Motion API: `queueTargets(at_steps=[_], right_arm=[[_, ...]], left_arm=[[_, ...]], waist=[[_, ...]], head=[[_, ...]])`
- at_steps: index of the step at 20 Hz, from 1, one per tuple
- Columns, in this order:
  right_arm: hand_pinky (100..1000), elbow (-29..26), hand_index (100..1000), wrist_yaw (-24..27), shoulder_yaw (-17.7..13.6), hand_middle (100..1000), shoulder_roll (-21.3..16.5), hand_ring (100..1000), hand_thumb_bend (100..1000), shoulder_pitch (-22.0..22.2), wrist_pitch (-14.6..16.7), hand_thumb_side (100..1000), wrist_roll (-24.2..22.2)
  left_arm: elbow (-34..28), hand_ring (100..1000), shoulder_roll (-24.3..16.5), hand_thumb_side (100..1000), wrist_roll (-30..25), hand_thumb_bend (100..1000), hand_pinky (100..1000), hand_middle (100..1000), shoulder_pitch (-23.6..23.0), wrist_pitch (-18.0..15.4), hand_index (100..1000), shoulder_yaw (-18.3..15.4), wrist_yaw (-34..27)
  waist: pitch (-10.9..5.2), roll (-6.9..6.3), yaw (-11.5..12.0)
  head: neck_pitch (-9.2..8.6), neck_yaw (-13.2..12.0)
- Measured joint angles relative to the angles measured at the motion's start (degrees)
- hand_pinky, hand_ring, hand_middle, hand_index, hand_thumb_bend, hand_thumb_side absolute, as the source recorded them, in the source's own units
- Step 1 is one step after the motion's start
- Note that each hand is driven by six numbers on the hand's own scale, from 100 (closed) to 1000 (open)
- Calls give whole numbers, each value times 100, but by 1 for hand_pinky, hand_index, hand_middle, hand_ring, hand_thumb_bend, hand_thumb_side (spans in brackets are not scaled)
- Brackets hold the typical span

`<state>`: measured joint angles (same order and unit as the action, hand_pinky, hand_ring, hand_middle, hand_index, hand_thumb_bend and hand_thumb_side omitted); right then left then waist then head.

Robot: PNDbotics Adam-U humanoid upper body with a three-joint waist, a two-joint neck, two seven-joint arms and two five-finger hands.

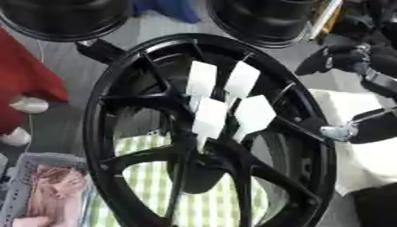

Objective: Pull the pin out of the wheel hub.

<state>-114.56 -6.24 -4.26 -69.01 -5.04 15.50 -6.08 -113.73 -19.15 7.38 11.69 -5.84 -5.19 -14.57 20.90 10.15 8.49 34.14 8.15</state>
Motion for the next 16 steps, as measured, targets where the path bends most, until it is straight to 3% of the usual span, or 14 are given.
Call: queueTargets(at_steps=[10,16], right_arm=[[775,0,842,727,-141,785,-236,793,428,-300,-127,277,-1287],[758,0,833,849,-121,782,-236,782,433,-350,-148,279,-1575]], left_arm=[[0,762,-68,736,-1,100,1000,719,12,-1,844,1,2],[0,762,-109,736,-24,100,1000,719,67,-24,844,1,2]], waist=[[-8,158,46],[-4,212,162]], head=[[-1,20],[-28,74]])
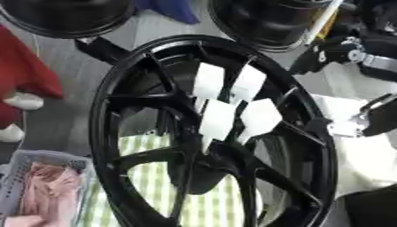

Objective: Pull the pin out of the wheel hub.

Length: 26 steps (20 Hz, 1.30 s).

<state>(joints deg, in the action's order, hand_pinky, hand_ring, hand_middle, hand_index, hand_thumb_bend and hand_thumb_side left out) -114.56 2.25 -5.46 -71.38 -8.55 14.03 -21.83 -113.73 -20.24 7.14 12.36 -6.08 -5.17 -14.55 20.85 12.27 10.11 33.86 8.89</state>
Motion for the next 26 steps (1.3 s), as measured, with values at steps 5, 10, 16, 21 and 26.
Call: queueTargets(at_steps=[5,10,16,21,26], right_arm=[[693,0,808,1,89,756,3,736,439,-4,-21,269,4],[664,0,798,42,211,744,9,718,449,-5,-35,263,143],[654,0,801,13,302,743,54,717,460,-1,-66,263,296],[639,0,816,-49,340,751,71,719,471,-28,-57,258,360],[636,0,851,-103,377,783,110,744,525,-55,-33,238,381]], left_arm=[[0,762,-3,736,-3,100,1000,718,35,-3,844,0,0],[0,762,-4,736,-7,100,1000,718,51,-8,844,2,1],[0,762,-30,736,-23,100,1000,718,87,-21,844,7,1],[0,762,-47,738,-28,100,1000,718,97,-24,844,33,4],[0,762,-47,739,-33,100,1000,717,109,-20,844,35,24]], waist=[[22,24,52],[45,27,58],[84,59,96],[120,62,124],[155,93,133]], head=[[-25,62],[-28,123],[-33,171],[-75,197],[-80,222]])
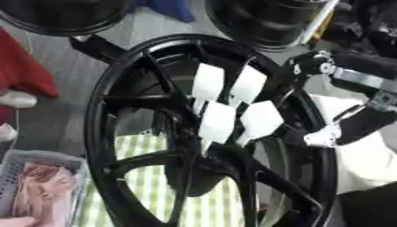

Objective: Pull the pin out of the wheel hub.

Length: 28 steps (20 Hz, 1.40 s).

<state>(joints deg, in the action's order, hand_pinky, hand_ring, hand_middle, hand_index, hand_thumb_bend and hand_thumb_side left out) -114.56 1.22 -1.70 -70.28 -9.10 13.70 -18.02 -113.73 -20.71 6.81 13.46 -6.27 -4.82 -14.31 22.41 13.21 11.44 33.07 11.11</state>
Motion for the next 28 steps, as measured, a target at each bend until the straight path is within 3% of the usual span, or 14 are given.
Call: queueTargets(at_steps=[15,28], right_arm=[[639,0,796,-214,147,759,174,750,529,-5,50,201,42],[630,0,764,-259,213,749,250,757,435,-23,-37,188,365]], left_arm=[[0,762,0,746,-30,100,1000,716,16,30,845,3,58],[0,762,4,749,-63,100,1000,715,17,62,845,35,83]], waist=[[143,26,17],[212,26,23]], head=[[-1,10],[-1,15]])
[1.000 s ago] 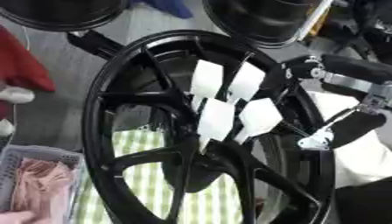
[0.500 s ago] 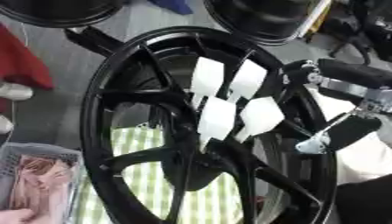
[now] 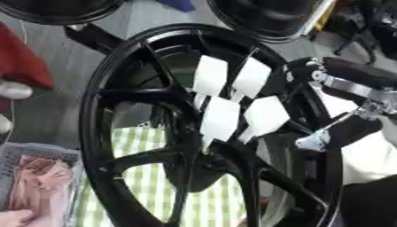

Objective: Pull the pin out of the wheel hub.

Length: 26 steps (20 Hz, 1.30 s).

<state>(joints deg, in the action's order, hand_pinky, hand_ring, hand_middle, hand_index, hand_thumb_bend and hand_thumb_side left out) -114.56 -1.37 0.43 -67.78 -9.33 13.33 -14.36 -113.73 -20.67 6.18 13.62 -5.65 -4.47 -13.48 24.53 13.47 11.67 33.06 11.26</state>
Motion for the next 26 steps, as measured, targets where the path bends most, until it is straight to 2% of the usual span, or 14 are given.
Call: queueTargets(at_steps=[5,10,13,21,23,26], right_arm=[[621,0,749,39,62,738,23,753,406,-5,-27,166,35],[616,0,740,52,99,734,54,749,383,-1,-54,104,62],[606,0,722,52,108,717,95,743,372,7,-62,108,71],[590,1,718,171,169,713,99,739,373,-30,-58,126,62],[593,1,736,206,171,720,99,742,416,-44,-56,100,45],[593,1,769,211,171,736,99,746,423,-54,-80,100,-18]], left_arm=[[0,762,1,751,-7,100,1000,715,0,7,845,0,26],[0,762,4,752,-9,100,1000,715,0,9,845,1,38],[0,762,6,754,-10,100,1000,715,1,11,845,1,39],[0,762,47,755,-40,100,1000,716,1,42,846,4,42],[0,762,48,756,-45,100,1000,716,1,48,846,4,44],[0,763,48,756,-54,100,1000,716,0,58,846,4,45]], waist=[[22,0,4],[59,0,4],[67,0,5],[90,0,3],[90,0,1],[90,0,-14]], head=[[0,6],[-4,17],[-20,20],[-22,28],[-22,28],[-21,28]])
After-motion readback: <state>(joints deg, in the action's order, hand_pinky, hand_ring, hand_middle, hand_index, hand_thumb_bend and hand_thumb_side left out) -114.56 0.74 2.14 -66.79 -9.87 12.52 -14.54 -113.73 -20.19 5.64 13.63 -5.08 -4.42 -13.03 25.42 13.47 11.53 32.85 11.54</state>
